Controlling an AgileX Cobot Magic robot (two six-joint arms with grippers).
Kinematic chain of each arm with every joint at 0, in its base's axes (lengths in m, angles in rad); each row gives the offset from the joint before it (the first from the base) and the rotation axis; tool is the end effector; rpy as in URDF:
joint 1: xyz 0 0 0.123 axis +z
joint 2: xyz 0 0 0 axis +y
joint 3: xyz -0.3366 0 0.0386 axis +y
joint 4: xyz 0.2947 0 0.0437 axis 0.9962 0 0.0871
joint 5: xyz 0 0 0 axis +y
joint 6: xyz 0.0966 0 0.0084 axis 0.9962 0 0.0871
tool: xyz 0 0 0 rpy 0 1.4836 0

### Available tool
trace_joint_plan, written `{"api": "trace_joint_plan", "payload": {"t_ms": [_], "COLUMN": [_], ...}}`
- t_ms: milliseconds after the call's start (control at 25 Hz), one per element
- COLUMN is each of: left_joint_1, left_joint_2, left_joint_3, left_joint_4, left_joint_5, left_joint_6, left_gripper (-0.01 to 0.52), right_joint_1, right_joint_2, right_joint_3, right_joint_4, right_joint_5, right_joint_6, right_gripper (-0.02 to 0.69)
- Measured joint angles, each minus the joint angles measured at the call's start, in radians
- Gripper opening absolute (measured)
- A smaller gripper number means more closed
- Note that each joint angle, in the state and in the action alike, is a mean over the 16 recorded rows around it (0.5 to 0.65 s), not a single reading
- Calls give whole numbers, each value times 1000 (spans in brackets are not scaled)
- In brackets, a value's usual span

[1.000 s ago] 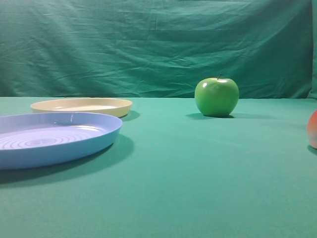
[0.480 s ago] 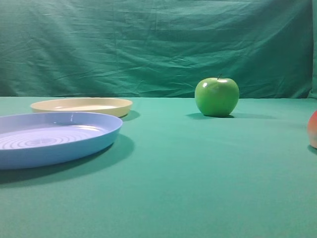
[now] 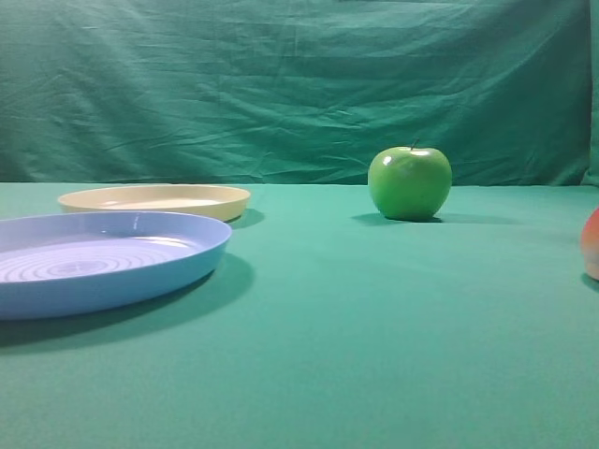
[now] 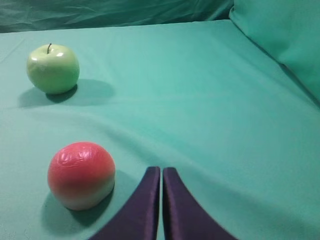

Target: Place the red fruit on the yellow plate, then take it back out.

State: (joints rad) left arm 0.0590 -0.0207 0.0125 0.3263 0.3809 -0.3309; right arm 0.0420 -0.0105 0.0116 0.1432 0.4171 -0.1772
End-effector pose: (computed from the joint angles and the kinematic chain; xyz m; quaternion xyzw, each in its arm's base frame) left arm 0.0491 0.0145 0.1753 -0.0701 0.7913 0.0573 0.6047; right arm 0.0491 0.0077 0.1703 -0.0526 0.8110 0.0223 0.5823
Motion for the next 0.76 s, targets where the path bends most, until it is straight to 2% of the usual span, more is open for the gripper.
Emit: {"api": "trace_joint_plan", "payload": {"t_ms": [760], "left_joint_1": [0], "left_joint_2": [0], "left_joint_3": [0], "left_joint_4": [0], "left_joint_5": [0], "left_joint_6": [2], "left_gripper": [0], "right_joint_1": [0], "right_joint_2": [0], "right_joint_3": [7], "right_joint_4": [2], "right_joint_5": [-8], "right_joint_6": [-55], "right_gripper": [0]}}
